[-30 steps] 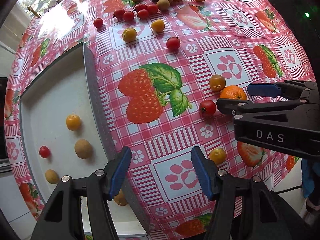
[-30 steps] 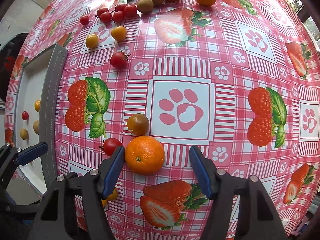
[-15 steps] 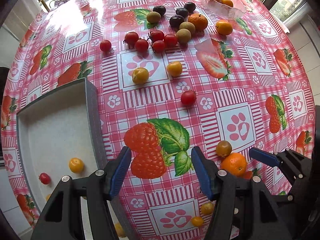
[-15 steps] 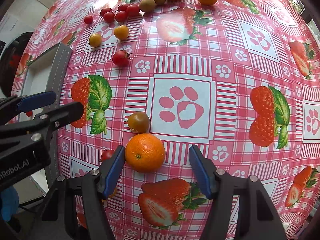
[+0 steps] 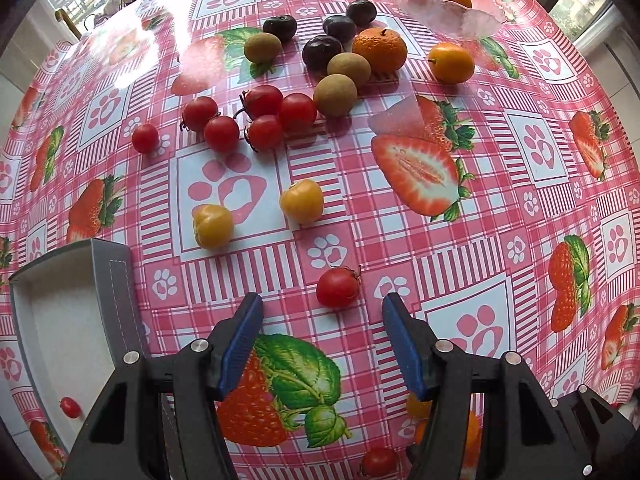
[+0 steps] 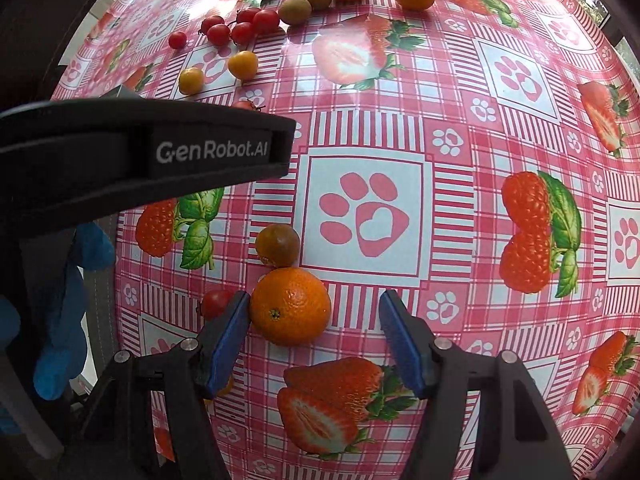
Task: Organize fruits
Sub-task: 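Grasp a red cherry tomato with the left gripper while the right gripper grasps an orange, then carry the red cherry tomato and the orange over the white tray, then open both grippers to release the tomato and orange into the tray, then move both grippers back over the cherry tomatoes on the tablecloth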
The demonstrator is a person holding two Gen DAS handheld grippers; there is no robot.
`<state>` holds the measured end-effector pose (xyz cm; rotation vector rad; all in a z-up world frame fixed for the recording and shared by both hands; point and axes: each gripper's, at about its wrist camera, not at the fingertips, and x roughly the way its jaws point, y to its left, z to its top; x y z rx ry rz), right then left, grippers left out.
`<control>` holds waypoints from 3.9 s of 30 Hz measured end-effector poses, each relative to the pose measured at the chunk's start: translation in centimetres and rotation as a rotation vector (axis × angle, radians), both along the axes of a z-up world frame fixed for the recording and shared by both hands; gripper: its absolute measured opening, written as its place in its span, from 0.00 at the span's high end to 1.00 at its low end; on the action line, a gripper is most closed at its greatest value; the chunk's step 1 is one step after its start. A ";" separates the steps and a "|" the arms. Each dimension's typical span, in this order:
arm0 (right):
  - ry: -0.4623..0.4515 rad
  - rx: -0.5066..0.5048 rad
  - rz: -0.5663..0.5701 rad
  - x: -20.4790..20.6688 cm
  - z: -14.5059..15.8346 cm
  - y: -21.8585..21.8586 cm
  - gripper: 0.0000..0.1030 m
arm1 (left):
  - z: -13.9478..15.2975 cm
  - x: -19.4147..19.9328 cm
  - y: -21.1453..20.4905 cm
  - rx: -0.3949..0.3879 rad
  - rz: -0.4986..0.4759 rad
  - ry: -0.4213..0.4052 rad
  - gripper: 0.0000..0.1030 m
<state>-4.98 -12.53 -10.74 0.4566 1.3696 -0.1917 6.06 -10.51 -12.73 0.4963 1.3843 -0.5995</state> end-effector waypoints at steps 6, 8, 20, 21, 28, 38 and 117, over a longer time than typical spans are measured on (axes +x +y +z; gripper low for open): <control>-0.006 0.001 -0.003 -0.2 0.2 -0.1 0.47 | 0.6 0.2 -1.7 -0.015 0.000 -0.025 0.68; -0.013 0.015 -0.006 -0.2 0.4 -0.4 0.59 | 1.1 0.2 -1.6 -0.020 -0.007 -0.025 0.78; -0.033 0.074 -0.069 -1.7 1.9 -2.5 0.59 | 4.8 -1.0 3.4 -0.090 0.009 0.023 0.80; -0.033 0.077 -0.070 -1.9 2.0 -2.6 0.59 | 5.1 -0.9 3.8 -0.093 0.012 0.025 0.80; -0.025 0.078 -0.072 -2.7 2.7 -1.9 0.59 | 6.3 -2.7 7.9 -0.104 0.041 0.040 0.80; -0.023 0.068 -0.032 -1.8 4.2 -0.3 0.59 | 8.0 -3.1 13.3 -0.124 0.101 0.048 0.80; -0.066 0.079 0.241 18.7 4.1 12.8 0.18 | 3.5 11.1 26.5 0.020 0.399 -0.044 0.43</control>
